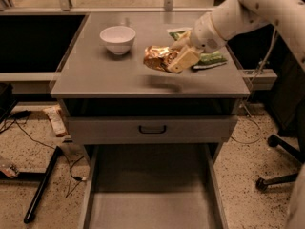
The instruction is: Place orange can into middle drawer
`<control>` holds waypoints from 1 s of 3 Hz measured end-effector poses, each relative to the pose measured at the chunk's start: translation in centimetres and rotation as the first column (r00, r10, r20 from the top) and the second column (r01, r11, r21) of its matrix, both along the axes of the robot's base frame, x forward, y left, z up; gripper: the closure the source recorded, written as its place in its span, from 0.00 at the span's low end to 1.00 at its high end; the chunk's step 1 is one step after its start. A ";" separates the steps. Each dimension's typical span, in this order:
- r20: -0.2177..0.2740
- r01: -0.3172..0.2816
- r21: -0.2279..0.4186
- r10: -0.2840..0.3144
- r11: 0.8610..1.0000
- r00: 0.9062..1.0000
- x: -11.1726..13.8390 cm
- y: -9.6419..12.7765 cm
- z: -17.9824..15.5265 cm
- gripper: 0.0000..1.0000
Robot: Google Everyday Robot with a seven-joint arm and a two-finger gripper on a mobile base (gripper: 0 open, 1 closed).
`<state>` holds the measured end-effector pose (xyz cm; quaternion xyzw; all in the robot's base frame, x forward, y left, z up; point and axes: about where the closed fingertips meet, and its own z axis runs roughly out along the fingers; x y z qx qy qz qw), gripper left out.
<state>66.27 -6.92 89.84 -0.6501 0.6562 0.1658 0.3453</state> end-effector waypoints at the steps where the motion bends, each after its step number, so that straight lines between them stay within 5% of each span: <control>1: 0.051 0.025 -0.021 -0.024 0.999 0.998 -3.7 -3.0 0.7 1.00; 3: 0.130 0.044 -0.118 -0.028 0.992 0.991 -13.1 -6.3 -1.1 1.00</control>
Offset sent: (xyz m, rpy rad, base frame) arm -0.1459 -0.0804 -0.0116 -0.1313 -0.1225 -0.0405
